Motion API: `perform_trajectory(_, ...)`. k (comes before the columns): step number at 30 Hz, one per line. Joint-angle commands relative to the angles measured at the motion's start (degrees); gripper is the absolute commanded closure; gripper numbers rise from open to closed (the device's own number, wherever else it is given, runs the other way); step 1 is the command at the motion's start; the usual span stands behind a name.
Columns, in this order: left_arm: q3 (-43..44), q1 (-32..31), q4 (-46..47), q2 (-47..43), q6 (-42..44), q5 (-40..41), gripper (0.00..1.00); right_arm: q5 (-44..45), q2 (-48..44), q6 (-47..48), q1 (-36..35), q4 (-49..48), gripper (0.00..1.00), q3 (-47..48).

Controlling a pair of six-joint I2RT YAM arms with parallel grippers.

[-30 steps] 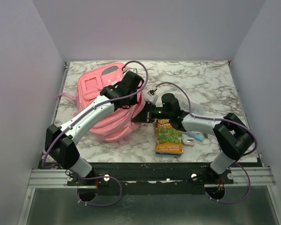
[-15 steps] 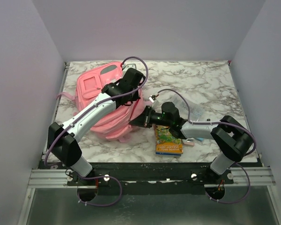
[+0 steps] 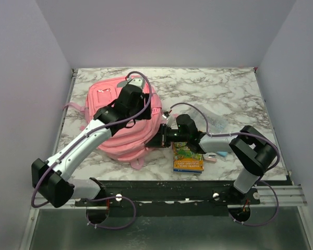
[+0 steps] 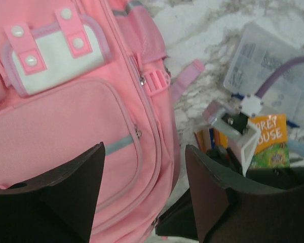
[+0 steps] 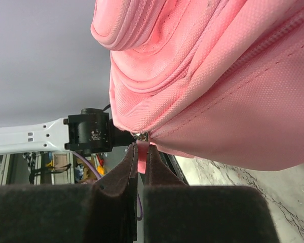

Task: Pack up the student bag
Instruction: Unzip the student bag at the center of the board.

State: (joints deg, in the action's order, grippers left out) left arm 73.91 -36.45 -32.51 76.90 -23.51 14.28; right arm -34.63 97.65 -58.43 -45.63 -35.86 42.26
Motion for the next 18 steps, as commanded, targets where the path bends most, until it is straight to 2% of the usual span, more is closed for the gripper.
perform_trajectory(1,-9.4,-0.1,-2.6,-7.0,4.9,-16.0,0.31,-4.0,0.6,0.0,0.3,-2.5,0.99,1.7)
perform_trajectory(3,-12.9,-0.2,-2.5,-8.4,5.0,-19.1,0.31,-4.0,0.3,-0.1,0.3,-2.7,0.99,1.4)
perform_trajectory(6,-15.7,-0.3,-2.5,-8.7,5.3,-19.1,0.34,-4.1,0.2,-0.5,0.4,-2.8,0.99,1.1)
perform_trajectory(9,-17.0,-0.4,-1.4,-7.0,5.6,-19.2,0.41,-4.6,0.2,-1.2,0.4,-3.1,0.99,0.9)
perform_trajectory(12,-16.5,-0.6,-0.9,-3.9,6.0,-18.3,0.56,-3.9,-0.7,-2.0,0.4,-4.3,0.99,-0.1)
perform_trajectory(13,-16.1,-0.7,-0.9,-3.0,6.2,-18.0,0.58,-3.5,-1.1,-2.3,0.4,-4.8,0.99,-0.4)
perform_trajectory(16,-15.6,-1.3,-0.9,-0.9,6.7,-16.7,0.57,-3.5,-1.6,-2.0,0.5,-4.1,0.99,-0.2)
perform_trajectory(18,-15.8,-1.6,-0.4,-1.1,7.1,-19.1,0.55,-3.4,-1.9,-1.5,0.5,-3.4,0.99,-0.2)
